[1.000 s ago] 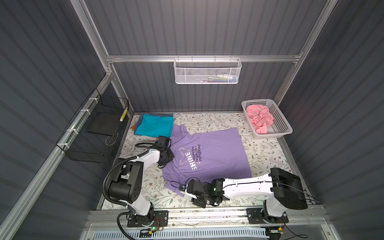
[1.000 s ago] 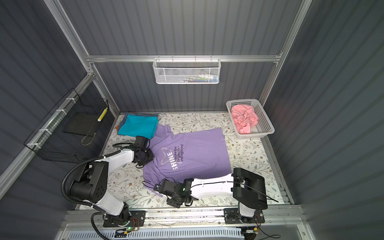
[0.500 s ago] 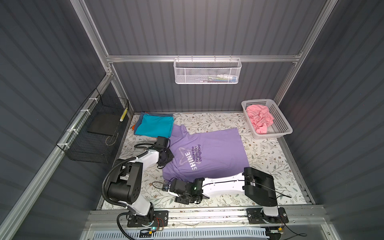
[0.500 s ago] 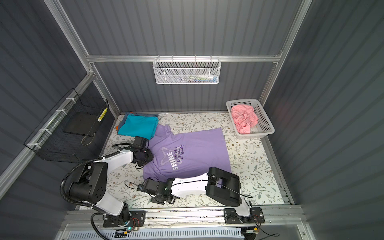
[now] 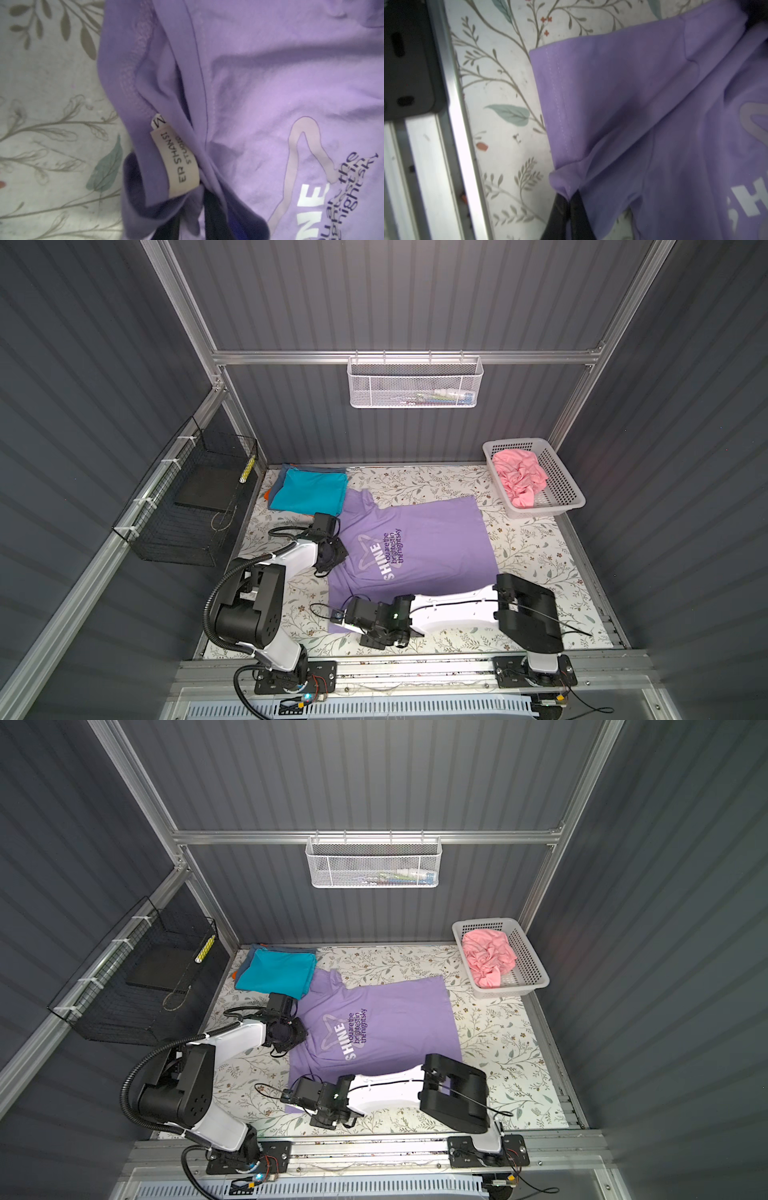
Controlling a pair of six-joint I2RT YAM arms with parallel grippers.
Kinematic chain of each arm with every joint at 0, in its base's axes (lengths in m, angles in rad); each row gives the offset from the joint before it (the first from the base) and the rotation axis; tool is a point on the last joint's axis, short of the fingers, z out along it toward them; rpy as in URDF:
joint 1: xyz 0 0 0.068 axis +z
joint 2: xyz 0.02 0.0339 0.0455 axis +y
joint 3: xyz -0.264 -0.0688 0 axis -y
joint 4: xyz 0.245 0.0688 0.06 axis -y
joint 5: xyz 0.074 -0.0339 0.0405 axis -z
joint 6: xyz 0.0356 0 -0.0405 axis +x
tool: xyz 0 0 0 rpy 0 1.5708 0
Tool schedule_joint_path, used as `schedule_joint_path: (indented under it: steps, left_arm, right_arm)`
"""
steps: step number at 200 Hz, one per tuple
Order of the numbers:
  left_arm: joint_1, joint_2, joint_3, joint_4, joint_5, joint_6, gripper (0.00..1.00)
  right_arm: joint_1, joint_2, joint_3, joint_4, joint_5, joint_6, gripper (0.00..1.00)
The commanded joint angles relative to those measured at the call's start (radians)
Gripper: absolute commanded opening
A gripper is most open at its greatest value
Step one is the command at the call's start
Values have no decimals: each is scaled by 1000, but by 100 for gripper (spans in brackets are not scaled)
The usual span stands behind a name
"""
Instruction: Fold and stack the t-shirts
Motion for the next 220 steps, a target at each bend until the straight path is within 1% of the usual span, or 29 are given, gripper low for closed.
schedule_joint_path:
  steps: [1,3,10,11,22,24,25,30,40,54,77,83,98,109,111,124,132,145,166,181,201,220]
  left_arm:
    - [3,87,-59,-125,4,26,23]
    - [3,87,-59,-127,2,27,23]
    - [3,88,-59,-133,-3,29,23]
    - [3,88,-59,-133,-3,29,23]
    - [3,85,-61,-135,-3,28,23]
    - [3,84,-62,-135,-4,28,23]
    - [3,84,-63,-135,-3,29,23]
    - [3,81,-66,-136,-3,28,23]
    - [3,75,-68,-140,-4,24,23]
    - [3,59,-75,-150,-2,19,23]
    - [3,3,-79,-192,3,12,23]
    - [2,-19,-78,-211,3,9,25]
    - [0,-94,-66,-271,8,4,36]
    - [-11,-164,-53,-322,3,-2,48]
    - [-13,-176,-51,-331,2,-2,50]
    - [-38,-258,-34,-399,-21,-15,56]
    - [-57,-304,-29,-434,-36,-28,58]
    - [-87,-362,-36,-473,-45,-55,58]
    - [-125,-416,-94,-482,-38,-107,47]
    - [-137,-431,-158,-445,-18,-143,43]
    - [-155,-424,-229,-383,2,-187,40]
    - [-195,-411,-262,-347,-4,-225,40]
  right_arm:
    - [10,-84,-92,-48,-92,73,5]
    - [10,-87,-95,-48,-91,75,5]
    - [12,-102,-122,-45,-96,86,13]
    - [12,-102,-122,-45,-96,86,13]
    - [13,-116,-149,-40,-98,98,33]
    - [13,-117,-151,-40,-99,99,34]
    - [13,-118,-153,-39,-98,101,37]
    - [13,-121,-157,-38,-96,105,41]
    - [14,-129,-157,-38,-88,112,46]
    - [13,-143,-157,-34,-73,120,48]
    - [2,-192,-162,-27,-22,138,47]
    - [-7,-211,-171,-22,-6,148,47]
    - [-50,-268,-204,-10,21,186,45]
    - [-84,-316,-237,3,34,227,42]
    - [-118,-325,-245,5,35,235,41]
    - [-208,-378,-288,15,37,291,38]
    - [-266,-404,-309,15,34,327,34]
    - [-357,-437,-335,16,17,377,29]
    - [-481,-442,-332,-16,19,436,19]
    - [-540,-413,-306,-46,31,456,14]
    - [-596,-353,-275,-60,28,479,12]
    - [-636,-290,-260,-60,13,505,11]
